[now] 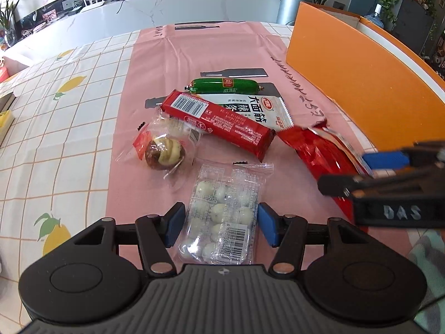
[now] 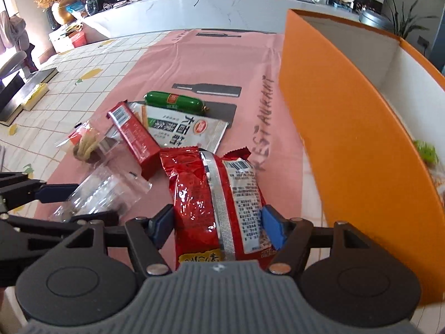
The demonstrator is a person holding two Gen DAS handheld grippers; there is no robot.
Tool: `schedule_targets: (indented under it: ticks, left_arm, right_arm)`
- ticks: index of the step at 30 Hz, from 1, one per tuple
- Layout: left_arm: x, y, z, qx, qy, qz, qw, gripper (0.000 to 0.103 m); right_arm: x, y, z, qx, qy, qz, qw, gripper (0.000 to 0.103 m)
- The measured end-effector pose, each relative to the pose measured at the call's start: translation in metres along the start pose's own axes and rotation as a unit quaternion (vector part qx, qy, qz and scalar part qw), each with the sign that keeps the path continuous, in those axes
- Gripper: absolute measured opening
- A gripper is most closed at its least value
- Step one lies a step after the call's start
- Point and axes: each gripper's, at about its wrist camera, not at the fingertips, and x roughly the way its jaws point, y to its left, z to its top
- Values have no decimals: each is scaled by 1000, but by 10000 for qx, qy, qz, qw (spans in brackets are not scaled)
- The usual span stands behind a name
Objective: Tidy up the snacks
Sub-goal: 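Grasp the clear quail-egg tray with the left tool while the right tool grasps the red chip bag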
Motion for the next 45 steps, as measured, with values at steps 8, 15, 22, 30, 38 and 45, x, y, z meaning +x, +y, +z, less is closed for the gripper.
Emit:
schedule_targets:
  ticks: [8,15,22,30,38,45]
  left_arm:
    - [-4,3,-11,76,-152,-206,9996,70]
    - [-3,0,-13,271,-216,-222,9992,81]
    - [1,-3,-17,547,-277,-59,9981,84]
    - [-2,-3,-15,452,-251,-79,9986,68]
    - [-11,0,-17,-190,-322,-129,9992,62]
    - [-41,-7,-12,-458,-537,-195,9973,62]
  right_arm:
    - [-20,-3,-34,61,-98,114,9999,69]
    - [-16,-9,-31,120,-292,185,9993,83]
    - [-9,-1,-33,-159,-277,93,9994,83]
    - [-1,8,-34,-409,-116,-47,9991,79]
    - [-11,11,-39,-579,-356,-132,9976,68]
    - [-42,1,-39,-312,-818,-28,9962,68]
